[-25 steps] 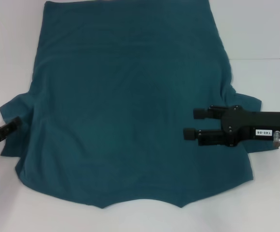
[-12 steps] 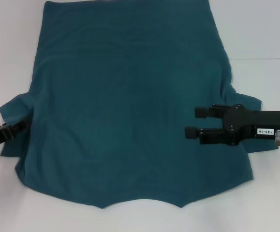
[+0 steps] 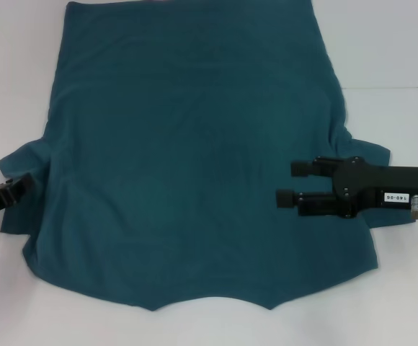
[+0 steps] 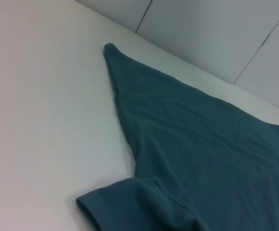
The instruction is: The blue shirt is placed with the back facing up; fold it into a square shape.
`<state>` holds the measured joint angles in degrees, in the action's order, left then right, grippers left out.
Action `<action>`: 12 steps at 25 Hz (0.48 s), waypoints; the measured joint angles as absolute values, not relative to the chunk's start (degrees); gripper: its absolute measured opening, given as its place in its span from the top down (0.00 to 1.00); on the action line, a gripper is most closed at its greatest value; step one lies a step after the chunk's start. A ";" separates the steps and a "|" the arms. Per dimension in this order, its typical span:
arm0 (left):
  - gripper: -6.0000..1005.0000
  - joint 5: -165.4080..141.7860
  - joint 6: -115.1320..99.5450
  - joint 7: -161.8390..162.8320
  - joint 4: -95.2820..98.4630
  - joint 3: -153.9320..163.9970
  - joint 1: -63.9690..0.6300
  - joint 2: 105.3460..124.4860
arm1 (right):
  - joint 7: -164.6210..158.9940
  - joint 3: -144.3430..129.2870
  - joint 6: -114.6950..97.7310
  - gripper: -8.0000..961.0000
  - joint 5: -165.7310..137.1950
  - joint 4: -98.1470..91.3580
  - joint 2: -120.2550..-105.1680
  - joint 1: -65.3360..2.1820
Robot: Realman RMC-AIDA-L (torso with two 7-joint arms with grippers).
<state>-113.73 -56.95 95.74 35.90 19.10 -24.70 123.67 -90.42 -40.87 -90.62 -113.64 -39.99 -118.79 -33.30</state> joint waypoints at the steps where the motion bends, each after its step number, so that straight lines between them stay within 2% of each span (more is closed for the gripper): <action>1: 0.56 -113.72 -56.95 95.74 35.92 19.08 -24.70 123.66 | -90.38 -40.87 -90.65 0.07 -113.53 -39.99 -118.80 -33.27; 7: 0.69 -113.73 -56.93 95.77 36.03 19.19 -24.70 123.58 | -90.22 -40.87 -90.77 0.07 -113.30 -39.91 -118.83 -33.22; 9: 0.89 -113.73 -56.89 95.72 36.05 19.15 -24.70 123.56 | -90.16 -40.86 -90.80 0.07 -113.29 -39.74 -118.83 -33.22; 12: 0.94 -113.75 -56.66 95.62 36.28 19.05 -24.70 123.45 | -90.10 -40.87 -90.85 0.07 -113.28 -39.53 -118.83 -33.21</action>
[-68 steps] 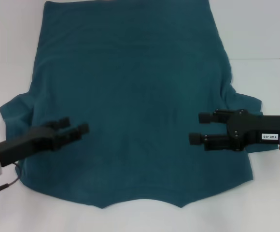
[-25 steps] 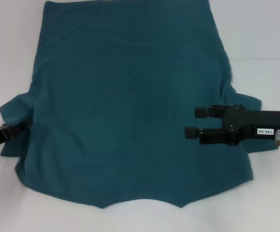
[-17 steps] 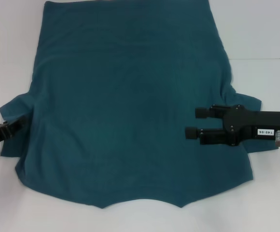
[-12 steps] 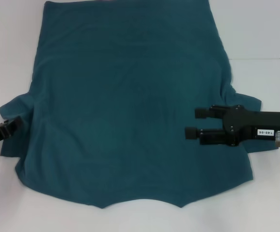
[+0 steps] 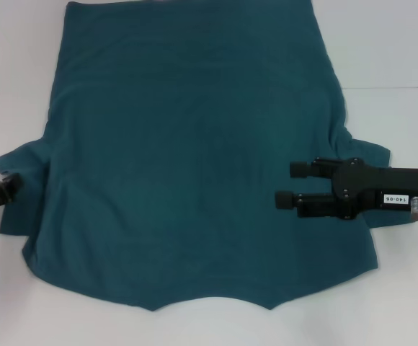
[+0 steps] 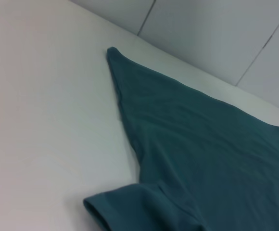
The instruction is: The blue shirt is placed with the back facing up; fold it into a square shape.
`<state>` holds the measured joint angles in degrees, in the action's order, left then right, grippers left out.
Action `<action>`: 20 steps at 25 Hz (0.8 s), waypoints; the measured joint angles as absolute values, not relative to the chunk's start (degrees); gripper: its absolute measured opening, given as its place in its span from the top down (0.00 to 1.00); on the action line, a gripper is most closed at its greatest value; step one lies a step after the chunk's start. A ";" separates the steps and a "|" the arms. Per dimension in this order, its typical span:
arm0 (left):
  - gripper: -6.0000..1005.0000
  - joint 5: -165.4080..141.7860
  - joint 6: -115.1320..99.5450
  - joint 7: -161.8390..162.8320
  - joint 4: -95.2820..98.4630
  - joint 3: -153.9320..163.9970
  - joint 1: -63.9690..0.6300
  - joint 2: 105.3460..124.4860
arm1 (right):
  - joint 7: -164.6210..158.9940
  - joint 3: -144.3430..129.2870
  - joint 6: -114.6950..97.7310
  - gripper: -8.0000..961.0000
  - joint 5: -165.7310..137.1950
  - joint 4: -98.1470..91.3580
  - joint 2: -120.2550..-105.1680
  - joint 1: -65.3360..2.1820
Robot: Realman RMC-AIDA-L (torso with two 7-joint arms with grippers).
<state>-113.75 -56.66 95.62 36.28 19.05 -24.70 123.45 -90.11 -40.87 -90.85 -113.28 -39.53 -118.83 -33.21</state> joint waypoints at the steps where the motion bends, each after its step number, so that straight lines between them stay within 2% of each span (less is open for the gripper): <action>1: 0.96 -113.80 -56.48 95.63 36.48 19.05 -24.70 123.36 | -90.10 -40.87 -90.86 0.07 -113.28 -39.53 -118.83 -33.19; 3: 0.99 -113.93 -55.91 95.67 36.83 19.06 -24.70 123.13 | -90.09 -40.86 -90.85 0.07 -113.28 -39.47 -118.83 -33.15; 11: 0.99 -114.15 -50.67 94.50 37.29 19.39 -26.93 121.91 | -89.94 -40.78 -90.51 0.07 -113.27 -38.67 -119.02 -33.13; 20: 0.99 -114.26 -46.96 93.35 37.35 19.76 -28.08 121.66 | -89.84 -40.78 -90.59 0.07 -113.19 -38.58 -119.25 -33.14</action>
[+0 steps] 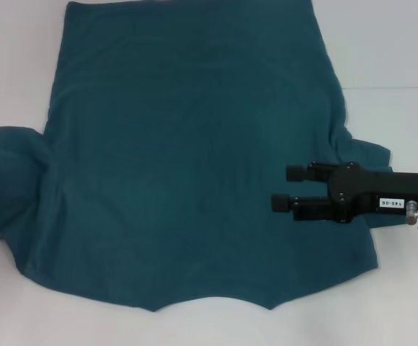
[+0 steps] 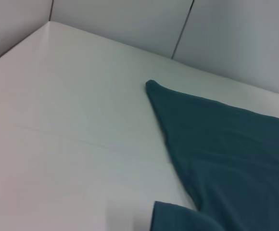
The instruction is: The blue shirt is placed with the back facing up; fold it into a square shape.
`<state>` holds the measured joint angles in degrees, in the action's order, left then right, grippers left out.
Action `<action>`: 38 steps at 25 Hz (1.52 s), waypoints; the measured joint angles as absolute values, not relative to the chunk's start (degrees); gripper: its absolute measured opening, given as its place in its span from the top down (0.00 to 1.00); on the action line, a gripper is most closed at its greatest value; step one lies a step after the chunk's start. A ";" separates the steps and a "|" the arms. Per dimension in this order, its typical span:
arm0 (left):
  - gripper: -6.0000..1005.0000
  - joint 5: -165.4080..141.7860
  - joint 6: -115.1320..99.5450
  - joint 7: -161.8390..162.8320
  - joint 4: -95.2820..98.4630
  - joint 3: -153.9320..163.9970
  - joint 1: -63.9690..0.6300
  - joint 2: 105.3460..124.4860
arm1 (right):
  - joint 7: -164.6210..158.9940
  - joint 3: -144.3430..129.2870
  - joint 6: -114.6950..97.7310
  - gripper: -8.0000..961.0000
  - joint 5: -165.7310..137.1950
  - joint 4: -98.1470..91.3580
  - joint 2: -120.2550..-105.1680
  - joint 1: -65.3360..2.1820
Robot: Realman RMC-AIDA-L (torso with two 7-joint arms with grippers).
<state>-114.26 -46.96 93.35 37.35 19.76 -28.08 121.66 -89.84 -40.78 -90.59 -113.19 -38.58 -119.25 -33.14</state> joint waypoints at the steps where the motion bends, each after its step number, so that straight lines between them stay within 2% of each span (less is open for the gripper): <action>1: 0.99 -114.26 -46.48 93.15 37.35 19.77 -28.09 121.65 | -89.83 -40.78 -90.61 0.07 -113.20 -38.58 -119.27 -33.13; 25: 0.99 -113.79 -44.16 90.93 37.66 19.77 -29.35 121.30 | -89.38 -40.78 -90.80 0.07 -113.20 -37.89 -119.44 -33.14; 38: 0.97 -112.27 -63.74 94.71 41.95 19.40 -28.43 122.79 | -89.38 -40.78 -90.88 0.07 -113.20 -37.88 -119.44 -33.14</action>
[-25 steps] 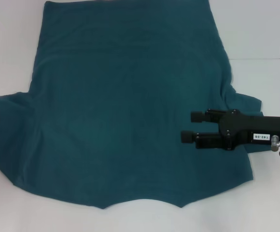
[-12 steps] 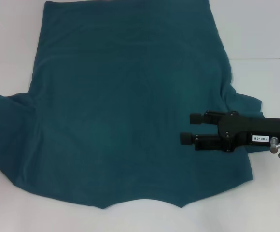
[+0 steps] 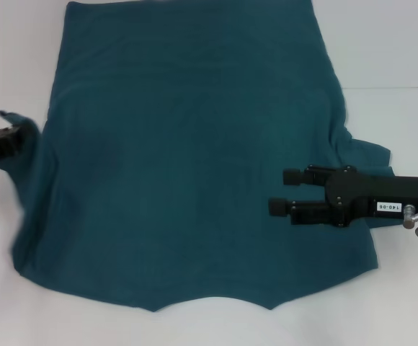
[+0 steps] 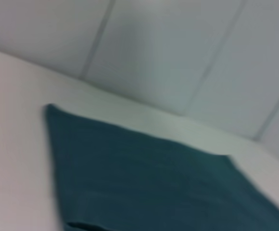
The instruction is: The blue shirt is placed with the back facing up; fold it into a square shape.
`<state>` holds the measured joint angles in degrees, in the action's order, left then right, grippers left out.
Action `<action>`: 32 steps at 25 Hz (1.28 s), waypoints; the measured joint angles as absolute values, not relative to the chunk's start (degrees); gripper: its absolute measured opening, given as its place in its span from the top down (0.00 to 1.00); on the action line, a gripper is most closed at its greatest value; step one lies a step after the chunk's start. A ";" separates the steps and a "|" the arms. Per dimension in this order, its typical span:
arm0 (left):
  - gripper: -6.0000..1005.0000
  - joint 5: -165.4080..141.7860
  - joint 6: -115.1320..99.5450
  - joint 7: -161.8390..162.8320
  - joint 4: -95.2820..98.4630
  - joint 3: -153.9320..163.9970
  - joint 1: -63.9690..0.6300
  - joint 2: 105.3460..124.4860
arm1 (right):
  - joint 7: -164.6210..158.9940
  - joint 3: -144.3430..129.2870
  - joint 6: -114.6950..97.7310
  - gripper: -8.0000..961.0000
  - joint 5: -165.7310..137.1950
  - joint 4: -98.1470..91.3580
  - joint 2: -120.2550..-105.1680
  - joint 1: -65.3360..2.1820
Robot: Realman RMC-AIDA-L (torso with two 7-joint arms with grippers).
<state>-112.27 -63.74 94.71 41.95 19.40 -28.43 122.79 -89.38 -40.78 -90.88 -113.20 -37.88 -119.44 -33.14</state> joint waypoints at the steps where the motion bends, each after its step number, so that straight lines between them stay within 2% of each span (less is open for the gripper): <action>1: 0.96 -111.75 -65.09 94.89 41.85 19.47 -28.44 122.95 | -89.37 -40.78 -90.88 0.07 -113.21 -37.88 -119.44 -33.13; 5: 0.96 -109.24 -69.25 95.37 40.40 19.64 -28.74 123.91 | -89.33 -40.80 -90.88 0.07 -113.21 -37.88 -119.44 -33.14; 10: 0.95 -104.45 -71.99 92.86 33.81 19.68 -29.52 124.01 | -89.28 -40.79 -90.79 0.07 -113.21 -37.88 -119.44 -33.14; 16: 0.75 -102.52 -73.22 92.17 31.30 19.76 -29.76 123.93 | -89.21 -40.79 -90.79 0.07 -113.20 -37.88 -119.44 -33.13; 26: 0.52 -102.80 -76.05 88.91 31.17 19.92 -29.28 123.92 | -89.76 -39.21 -90.88 0.08 -113.12 -37.88 -119.23 -32.28; 32: 0.29 -103.38 -80.09 81.93 29.45 24.55 -28.78 124.07 | -91.40 -35.84 -90.88 0.08 -113.11 -37.87 -119.25 -31.12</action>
<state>-103.38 -80.09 81.93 29.45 24.55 -28.78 124.07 -91.40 -35.84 -90.88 -113.11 -37.88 -119.25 -31.12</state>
